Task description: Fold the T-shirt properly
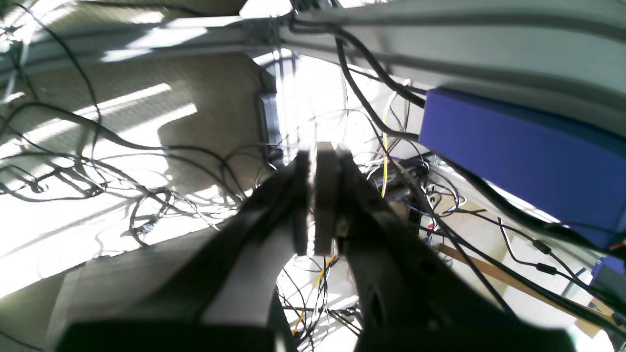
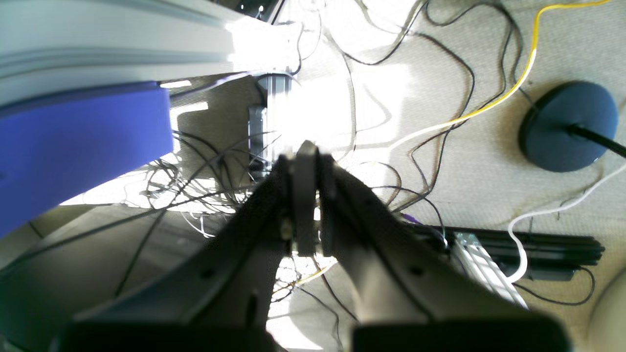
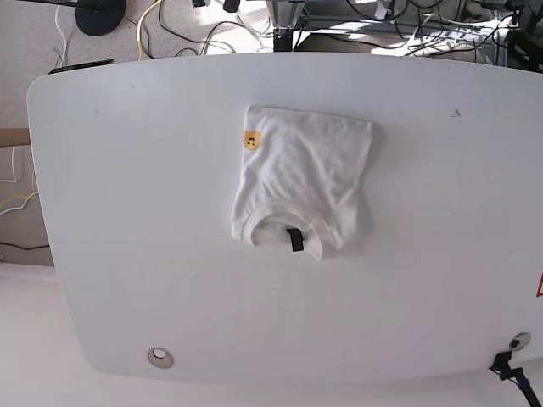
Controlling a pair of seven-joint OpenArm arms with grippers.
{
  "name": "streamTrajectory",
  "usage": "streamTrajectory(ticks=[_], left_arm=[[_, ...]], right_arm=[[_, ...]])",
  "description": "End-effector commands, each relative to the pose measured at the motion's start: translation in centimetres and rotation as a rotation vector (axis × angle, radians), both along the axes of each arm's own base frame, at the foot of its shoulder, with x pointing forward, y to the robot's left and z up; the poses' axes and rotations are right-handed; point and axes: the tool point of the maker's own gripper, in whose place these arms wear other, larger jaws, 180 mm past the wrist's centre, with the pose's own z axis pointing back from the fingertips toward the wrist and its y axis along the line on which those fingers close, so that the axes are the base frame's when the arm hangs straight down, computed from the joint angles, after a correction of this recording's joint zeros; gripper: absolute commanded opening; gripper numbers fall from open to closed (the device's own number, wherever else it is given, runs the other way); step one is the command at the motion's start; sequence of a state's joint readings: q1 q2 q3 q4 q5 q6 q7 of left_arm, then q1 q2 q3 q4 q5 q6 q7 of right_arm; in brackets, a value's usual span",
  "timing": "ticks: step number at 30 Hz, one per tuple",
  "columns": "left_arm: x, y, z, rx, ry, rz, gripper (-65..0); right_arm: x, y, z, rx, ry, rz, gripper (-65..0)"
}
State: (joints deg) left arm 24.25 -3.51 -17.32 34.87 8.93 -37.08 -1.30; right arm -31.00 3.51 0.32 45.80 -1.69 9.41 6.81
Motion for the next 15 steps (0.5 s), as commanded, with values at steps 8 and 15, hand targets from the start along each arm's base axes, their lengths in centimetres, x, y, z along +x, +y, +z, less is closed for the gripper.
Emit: streamTrajectory(ticks=[8,15], left_arm=[[1.2,2.0,-3.0,0.100,0.108,0.063,-65.0],[2.2,3.8,-4.4,0.241,0.191,-0.003,-65.0]], right_arm=[[0.9,-0.5,-3.0,-0.004,0.088,-0.010,-65.0],[2.5,-0.7,-4.2,-0.009,0.124,-0.026,-65.0]])
